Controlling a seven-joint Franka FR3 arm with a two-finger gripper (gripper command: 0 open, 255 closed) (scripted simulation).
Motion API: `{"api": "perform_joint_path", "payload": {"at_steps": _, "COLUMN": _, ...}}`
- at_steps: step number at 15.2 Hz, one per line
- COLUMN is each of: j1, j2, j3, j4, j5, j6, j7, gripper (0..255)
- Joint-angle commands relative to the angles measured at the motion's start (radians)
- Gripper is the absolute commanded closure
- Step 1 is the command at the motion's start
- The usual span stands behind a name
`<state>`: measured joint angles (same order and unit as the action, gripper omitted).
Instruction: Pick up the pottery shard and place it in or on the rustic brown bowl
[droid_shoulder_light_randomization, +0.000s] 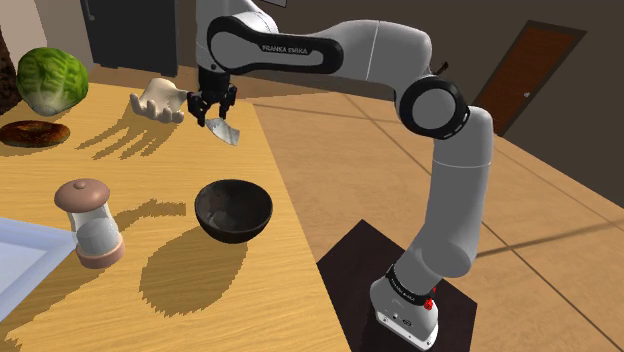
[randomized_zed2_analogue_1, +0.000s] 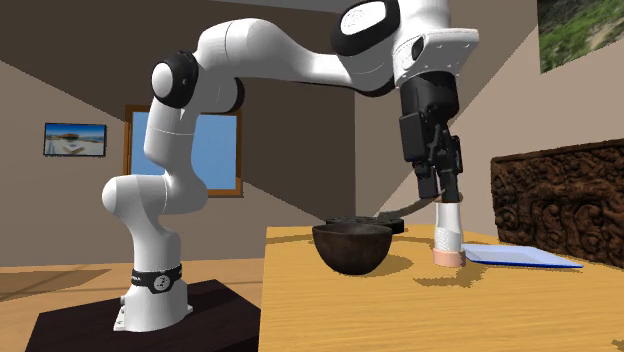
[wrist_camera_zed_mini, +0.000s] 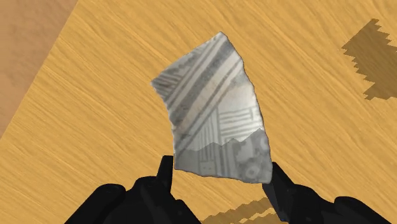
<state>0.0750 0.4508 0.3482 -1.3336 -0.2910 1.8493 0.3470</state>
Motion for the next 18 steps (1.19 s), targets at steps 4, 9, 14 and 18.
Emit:
{"api": "perform_joint_path", "payload": {"at_steps": 4, "j1": 0.006, "j2": -0.1, "j3": 0.02, "j4": -0.126, "j5": 0.021, "j6": 0.022, "j7": 0.041, "gripper": 255}}
{"api": "perform_joint_path", "payload": {"at_steps": 9, "j1": 0.025, "j2": -0.242, "j3": 0.055, "j4": -0.316, "j5": 0.055, "j6": 0.067, "j7": 0.112, "gripper": 255}}
{"api": "perform_joint_path", "payload": {"at_steps": 14, "j1": 0.056, "j2": -0.362, "j3": 0.092, "j4": -0.46, "j5": 0.094, "j6": 0.09, "j7": 0.182, "gripper": 255}}
{"api": "perform_joint_path", "payload": {"at_steps": 18, "j1": 0.088, "j2": -0.445, "j3": 0.126, "j4": -0.55, "j5": 0.126, "j6": 0.096, "j7": 0.241, "gripper": 255}}
